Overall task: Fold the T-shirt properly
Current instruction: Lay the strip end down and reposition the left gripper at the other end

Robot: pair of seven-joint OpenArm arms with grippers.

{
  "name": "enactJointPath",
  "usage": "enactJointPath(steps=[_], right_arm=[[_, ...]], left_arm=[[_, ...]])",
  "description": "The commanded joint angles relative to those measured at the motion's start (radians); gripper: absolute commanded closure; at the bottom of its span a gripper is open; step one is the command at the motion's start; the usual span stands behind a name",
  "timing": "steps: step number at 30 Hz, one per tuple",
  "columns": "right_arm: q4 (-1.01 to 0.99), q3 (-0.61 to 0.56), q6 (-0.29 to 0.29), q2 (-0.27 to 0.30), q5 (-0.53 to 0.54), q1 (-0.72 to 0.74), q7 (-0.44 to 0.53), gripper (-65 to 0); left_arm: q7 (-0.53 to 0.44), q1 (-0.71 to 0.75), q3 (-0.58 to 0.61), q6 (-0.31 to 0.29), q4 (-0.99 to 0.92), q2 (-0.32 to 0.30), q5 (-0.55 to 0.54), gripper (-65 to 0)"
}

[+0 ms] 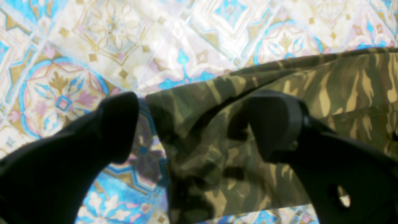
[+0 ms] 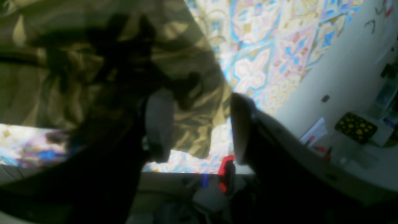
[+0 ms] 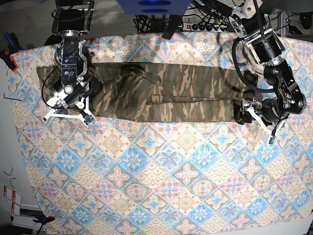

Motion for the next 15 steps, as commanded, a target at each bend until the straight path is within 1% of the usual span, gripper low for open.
enactJointPath(steps=[1,3,5,6,9,10,11,13,14,15], right_arm=[[0.015,0.002,-0.004,0.006,-0.008,0.003,0.017,-28.5],[0.015,0.002,-0.004,0.006,-0.008,-0.011,0.043,-28.5],[0.014,0.002,-0.004,0.006,-0.008,-0.019,0.052,-28.5],[0.014,0.002,-0.004,0.006,-0.008,-0.022,0.055,-28.4],[0.0,0.002,-0.004,0.006,-0.008,-0.024,0.055,-28.3],[-0.008,0.002,-0.004,0.006,-0.008,-0.024,0.055,-28.3],[-0.012,0.002,-0.004,0.006,-0.008,-0.024,0.055,-28.3],[-0.021,0.002,-0.004,0.006,-0.008,-0.024,0.055,-28.2],[-0.021,0.002,-0.004,0.006,-0.008,-0.024,0.055,-28.2],[-0.021,0.002,-0.004,0.006,-0.008,-0.024,0.055,-28.2]], left_arm=[[-0.021,-0.026,-0.001,-0.002,0.017,0.011,-0.016,-57.4],[-0.021,-0.043,-0.003,-0.002,0.017,0.044,-0.012,-54.5],[-0.022,-0.054,-0.003,-0.002,0.017,0.069,-0.007,-46.6],[-0.022,-0.063,-0.003,-0.002,0.019,0.084,-0.007,-39.2],[-0.024,-0.1,-0.003,-0.002,0.02,0.119,-0.005,-10.8],[-0.024,-0.109,-0.003,-0.002,0.02,0.124,-0.005,-3.4],[-0.024,-0.117,-0.003,-0.002,0.02,0.124,-0.005,0.0],[-0.025,-0.128,-0.003,-0.002,0.02,0.126,-0.007,0.0],[-0.031,-0.128,-0.004,-0.002,0.02,0.126,-0.015,-1.6],[-0.059,-0.128,-0.004,-0.002,0.02,0.124,-0.015,-0.8]])
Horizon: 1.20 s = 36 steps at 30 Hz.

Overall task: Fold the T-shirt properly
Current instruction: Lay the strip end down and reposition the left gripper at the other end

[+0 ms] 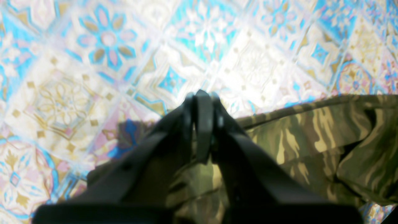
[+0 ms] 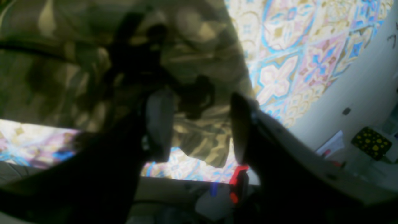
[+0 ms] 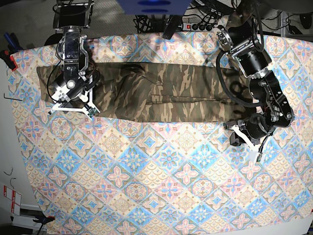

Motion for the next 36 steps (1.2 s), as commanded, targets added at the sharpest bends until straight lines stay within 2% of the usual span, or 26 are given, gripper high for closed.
enactJointPath(steps=[1,3,7,13,16,20,22,24,27,32,36], right_arm=[[0.016,0.002,-0.005,0.006,-0.009,0.011,0.001,-28.2],[0.016,0.002,-0.005,0.006,-0.009,0.011,0.001,-28.2],[0.016,0.002,-0.005,0.006,-0.009,0.011,0.003,-28.2],[0.016,0.003,-0.005,0.006,-0.009,0.011,0.003,-28.2],[0.016,0.003,-0.005,0.006,-0.009,0.011,0.003,-28.2],[0.016,0.003,-0.005,0.006,-0.009,0.011,0.003,-28.2],[0.016,0.007,-0.005,0.006,-0.009,0.011,0.003,-28.2],[0.016,0.011,-0.005,0.006,-0.009,0.011,0.003,-28.2],[0.016,0.011,-0.005,0.008,-0.009,0.013,0.003,-28.2],[0.016,0.007,-0.005,0.008,-0.009,0.019,0.003,-28.2],[0.016,0.003,-0.005,0.008,-0.009,0.02,0.003,-28.2]], left_arm=[[-0.057,-0.015,0.001,-0.002,0.019,-0.01,-0.01,0.0],[-0.131,-0.006,0.001,-0.002,0.013,-0.013,-0.004,0.0],[-0.208,0.035,0.001,-0.002,0.005,-0.011,0.038,0.0],[-0.37,0.045,-0.004,-0.002,-0.168,-0.014,0.145,0.0],[-0.407,0.045,-0.004,-0.002,-0.208,-0.014,0.177,0.0],[-0.359,0.045,-0.004,-0.002,-0.207,-0.014,0.196,0.0],[-0.303,0.048,-0.006,-0.002,-0.205,-0.016,0.196,0.0],[-0.228,0.068,-0.006,-0.002,-0.197,-0.047,0.189,0.0],[-0.163,0.132,-0.006,-0.002,-0.113,-0.057,0.188,0.0],[-0.146,0.283,-0.006,-0.002,0.11,-0.053,0.192,0.0],[-0.146,0.356,-0.003,-0.002,0.154,-0.059,0.196,0.0]])
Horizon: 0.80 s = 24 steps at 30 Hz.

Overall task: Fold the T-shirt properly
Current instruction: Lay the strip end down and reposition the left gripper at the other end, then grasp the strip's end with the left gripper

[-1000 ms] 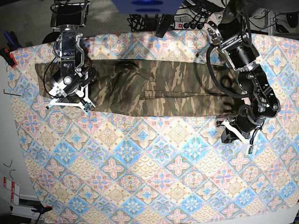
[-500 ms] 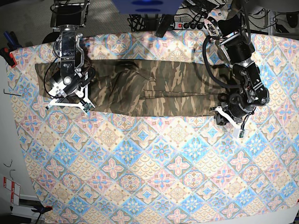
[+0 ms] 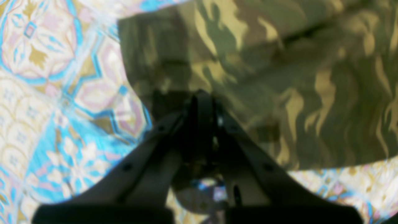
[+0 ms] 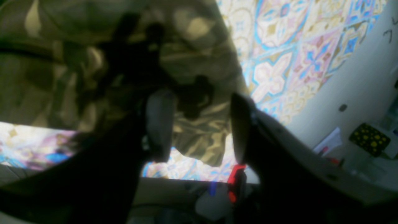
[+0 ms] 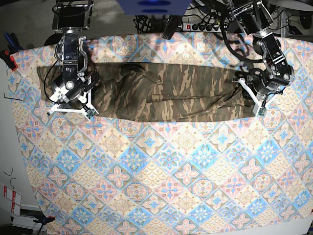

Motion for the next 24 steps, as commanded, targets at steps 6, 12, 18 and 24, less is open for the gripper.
enactJointPath(steps=[6,12,18,24], right_arm=[[0.016,0.0,-0.004,0.006,-0.007,0.01,0.002,-28.2],[0.016,0.002,-0.004,0.006,-0.007,0.005,0.002,-28.2],[0.016,0.0,-0.004,0.004,-0.007,0.005,0.001,-28.3],[0.016,-0.001,-0.004,0.004,-0.007,-0.022,0.001,-28.5]], left_arm=[[-0.012,0.023,-0.001,0.002,0.016,-0.017,-0.012,0.0],[0.157,0.006,-0.002,0.002,0.327,0.014,-0.015,0.0],[0.402,-0.13,-0.004,0.002,0.425,0.02,-0.012,-5.6],[0.402,-0.156,-0.031,0.002,0.324,0.014,-0.015,-46.8]])
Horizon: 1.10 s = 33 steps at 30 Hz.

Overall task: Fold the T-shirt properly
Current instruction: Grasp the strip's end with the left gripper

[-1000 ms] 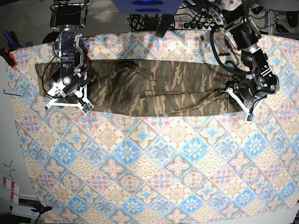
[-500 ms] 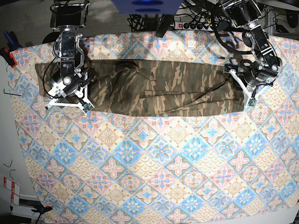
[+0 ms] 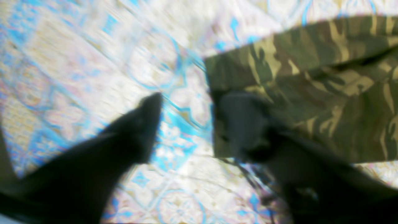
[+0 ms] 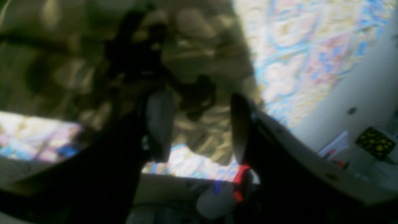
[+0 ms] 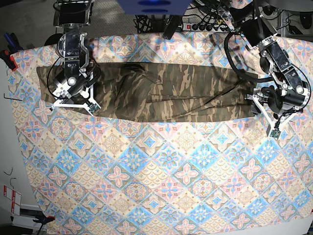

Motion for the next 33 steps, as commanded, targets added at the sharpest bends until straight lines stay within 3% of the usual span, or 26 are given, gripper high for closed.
enactJointPath(steps=[1,3,6,11,16,26,33], right_arm=[[0.016,0.003,-0.005,0.007,-0.01,0.015,-0.002,-28.5],[0.016,0.003,-0.005,0.007,-0.01,0.015,-0.002,-28.5],[0.016,0.003,-0.005,0.007,-0.01,0.015,-0.002,-28.5],[0.016,0.003,-0.005,0.009,-0.01,0.014,-0.002,-28.5],[0.016,0.003,-0.005,0.009,-0.01,0.014,-0.002,-28.5],[0.016,0.003,-0.005,0.009,-0.01,0.014,-0.002,-28.5],[0.016,0.003,-0.005,0.009,-0.01,0.001,-0.002,-28.5]], left_arm=[[-0.01,-0.002,-0.023,0.002,0.007,-0.01,-0.006,-51.8],[-0.01,-0.001,-0.051,0.002,-0.015,-0.01,-0.006,-56.0],[-0.01,-0.001,-0.108,0.002,-0.072,-0.011,-0.004,-53.3],[-0.01,-0.001,-0.134,0.002,-0.242,-0.071,-0.006,-49.9],[-0.086,-0.004,-0.129,0.002,-0.389,-0.082,-0.006,-50.5],[-0.091,-0.007,-0.045,0.002,-0.422,-0.079,-0.139,-50.0],[-0.094,-0.042,-0.042,0.002,-0.509,-0.081,-0.133,-49.9]])
